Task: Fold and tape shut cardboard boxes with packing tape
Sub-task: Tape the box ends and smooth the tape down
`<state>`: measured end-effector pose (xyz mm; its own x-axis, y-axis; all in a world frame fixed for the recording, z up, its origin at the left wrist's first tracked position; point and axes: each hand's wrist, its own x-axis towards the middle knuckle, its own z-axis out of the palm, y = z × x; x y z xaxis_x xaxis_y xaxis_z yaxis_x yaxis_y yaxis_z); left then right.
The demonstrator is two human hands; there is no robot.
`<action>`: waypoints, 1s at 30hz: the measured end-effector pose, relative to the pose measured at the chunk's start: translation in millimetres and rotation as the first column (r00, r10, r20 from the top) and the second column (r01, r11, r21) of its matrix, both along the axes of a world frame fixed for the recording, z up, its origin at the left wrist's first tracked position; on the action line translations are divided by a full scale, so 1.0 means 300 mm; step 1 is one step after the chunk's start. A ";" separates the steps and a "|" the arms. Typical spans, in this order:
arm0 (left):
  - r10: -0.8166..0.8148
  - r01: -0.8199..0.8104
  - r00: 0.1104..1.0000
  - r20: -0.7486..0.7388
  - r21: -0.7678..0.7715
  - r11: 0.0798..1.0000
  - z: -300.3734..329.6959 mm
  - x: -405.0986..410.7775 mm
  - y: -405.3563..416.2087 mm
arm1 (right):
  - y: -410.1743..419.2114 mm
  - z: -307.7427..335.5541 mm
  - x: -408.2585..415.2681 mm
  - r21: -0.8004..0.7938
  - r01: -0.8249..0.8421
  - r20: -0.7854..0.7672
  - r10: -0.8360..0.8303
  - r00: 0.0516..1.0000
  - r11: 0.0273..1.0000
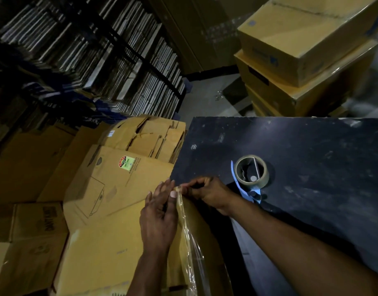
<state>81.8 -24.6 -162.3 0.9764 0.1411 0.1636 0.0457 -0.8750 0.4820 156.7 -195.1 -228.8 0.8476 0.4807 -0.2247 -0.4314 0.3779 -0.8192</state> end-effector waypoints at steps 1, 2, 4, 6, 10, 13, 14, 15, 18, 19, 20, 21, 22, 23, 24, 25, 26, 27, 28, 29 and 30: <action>0.003 -0.003 1.000 -0.001 0.002 1.000 0.000 0.000 0.001 | 0.003 -0.013 -0.001 0.009 0.003 -0.011 -0.003 1.000 1.000; 0.006 -0.005 1.000 -0.004 0.004 1.000 0.000 0.000 0.001 | 0.008 -0.027 -0.003 0.018 0.017 -0.018 -0.017 1.000 1.000; 0.007 -0.006 1.000 -0.010 0.008 1.000 0.002 0.004 -0.002 | 0.017 -0.050 -0.009 0.028 0.055 -0.049 -0.054 0.997 0.998; 0.009 -0.009 1.000 -0.019 0.007 1.000 0.011 0.005 -0.008 | 0.022 -0.062 -0.014 0.009 0.073 -0.068 -0.072 0.995 0.997; 0.017 -0.017 0.999 -0.037 0.000 1.000 0.028 0.001 -0.017 | 0.003 -0.045 -0.050 -0.279 0.207 0.199 -0.154 0.968 0.938; -0.001 0.002 0.999 -0.032 0.024 1.000 0.029 0.002 -0.018 | 0.011 0.006 -0.130 -0.358 0.179 0.431 -0.008 0.902 0.916; -0.010 0.011 1.000 -0.023 0.034 0.999 0.028 0.003 -0.018 | 0.022 0.016 -0.161 -0.361 0.137 0.497 0.066 0.866 0.923; -0.016 0.016 1.000 -0.017 0.039 0.999 0.026 0.002 -0.018 | 0.032 0.017 -0.194 -0.383 0.106 0.551 0.134 0.824 0.918; 0.001 0.000 1.000 -0.021 0.011 1.000 0.027 -0.001 -0.025 | 0.016 -0.057 -0.273 -0.468 0.096 0.548 0.203 0.811 0.879; 0.002 -0.001 1.000 -0.023 0.008 1.000 0.028 -0.004 -0.028 | -0.001 -0.094 -0.290 -0.494 0.102 0.525 0.204 0.826 0.863; -0.001 0.002 1.000 -0.025 0.012 1.000 0.029 -0.005 -0.030 | -0.022 -0.122 -0.303 -0.523 0.106 0.510 0.211 0.834 0.846; -0.004 0.004 1.000 -0.026 0.015 1.000 0.030 -0.004 -0.030 | -0.042 -0.139 -0.313 -0.555 0.102 0.499 0.232 0.835 0.826; -0.007 0.007 1.000 -0.026 0.014 1.000 0.032 0.000 -0.029 | -0.054 -0.139 -0.318 -0.575 0.086 0.480 0.251 0.841 0.814; -0.009 0.010 1.000 -0.027 0.011 1.000 0.035 0.000 -0.028 | -0.058 -0.123 -0.324 -0.568 0.062 0.457 0.252 0.853 0.821; -0.011 0.011 0.999 -0.031 0.011 1.000 0.037 -0.001 -0.028 | -0.051 -0.093 -0.326 -0.535 0.048 0.445 0.233 0.865 0.844; -0.014 0.014 0.999 -0.036 0.013 1.000 0.039 -0.001 -0.029 | -0.041 -0.057 -0.325 -0.491 0.042 0.447 0.210 0.869 0.870; -0.020 0.020 0.999 -0.040 0.016 1.000 0.044 -0.002 -0.032 | -0.029 -0.020 -0.324 -0.452 0.041 0.461 0.194 0.866 0.891; -0.027 0.028 0.999 -0.042 0.016 0.999 0.046 0.000 -0.029 | -0.011 0.005 -0.320 -0.433 0.051 0.496 0.190 0.847 0.900; -0.035 0.036 0.998 -0.045 0.013 0.999 0.050 0.005 -0.019 | 0.009 0.018 -0.313 -0.432 0.073 0.542 0.194 0.818 0.899; -0.041 0.041 0.998 -0.052 0.006 0.999 0.056 0.017 -0.003 | 0.029 0.022 -0.296 -0.445 0.096 0.577 0.203 0.791 0.890; -0.039 0.039 0.997 -0.066 -0.003 0.999 0.066 0.038 0.020 | 0.049 0.019 -0.264 -0.469 0.110 0.593 0.221 0.774 0.876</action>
<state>93.1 -18.5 -142.6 0.9898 0.1031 0.0986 0.0434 -0.8761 0.4802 77.5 -180.3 -223.1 0.8491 0.5119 0.1305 0.2182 -0.1150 -0.9691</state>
